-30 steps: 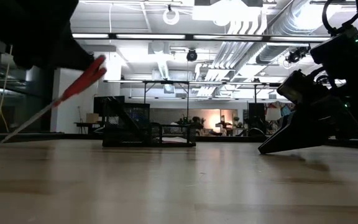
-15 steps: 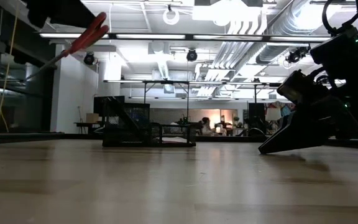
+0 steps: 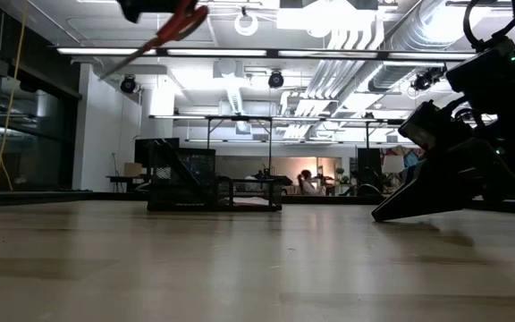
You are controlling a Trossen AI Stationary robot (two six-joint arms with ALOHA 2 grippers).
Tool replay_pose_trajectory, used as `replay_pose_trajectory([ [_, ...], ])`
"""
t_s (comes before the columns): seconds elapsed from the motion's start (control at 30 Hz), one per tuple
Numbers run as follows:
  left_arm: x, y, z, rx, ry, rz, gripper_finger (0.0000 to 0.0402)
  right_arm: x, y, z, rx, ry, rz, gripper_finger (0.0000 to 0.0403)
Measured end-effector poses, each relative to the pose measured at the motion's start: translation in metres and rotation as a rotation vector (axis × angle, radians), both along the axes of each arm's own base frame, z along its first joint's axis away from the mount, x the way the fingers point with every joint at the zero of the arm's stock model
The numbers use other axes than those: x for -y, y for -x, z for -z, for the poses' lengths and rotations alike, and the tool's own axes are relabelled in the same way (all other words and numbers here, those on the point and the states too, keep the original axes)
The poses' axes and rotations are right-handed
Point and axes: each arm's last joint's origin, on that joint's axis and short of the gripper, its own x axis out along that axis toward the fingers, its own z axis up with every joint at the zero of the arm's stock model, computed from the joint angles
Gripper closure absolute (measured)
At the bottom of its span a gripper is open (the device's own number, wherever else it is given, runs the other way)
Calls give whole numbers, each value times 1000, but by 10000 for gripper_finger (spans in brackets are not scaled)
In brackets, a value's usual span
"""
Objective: Pick and place office supplies into organizer
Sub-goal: Put the red scissors into the black desk organizer
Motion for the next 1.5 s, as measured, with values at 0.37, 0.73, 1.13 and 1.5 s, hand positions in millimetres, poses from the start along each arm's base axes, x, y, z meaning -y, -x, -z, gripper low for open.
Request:
replay_pose_trajectory([
  [0.37, -85, 9, 24, 130, -13, 187, 395, 0, 0, 0, 0, 0, 0, 345],
  [0.73, -120, 35, 47, 241, -194, 347, 395, 0, 0, 0, 0, 0, 0, 345],
  [1.13, -140, 19, 71, 284, -263, 365, 397, 0, 0, 0, 0, 0, 0, 345],
  [1.5, -153, 15, 81, 283, -353, 309, 399, 0, 0, 0, 0, 0, 0, 345],
])
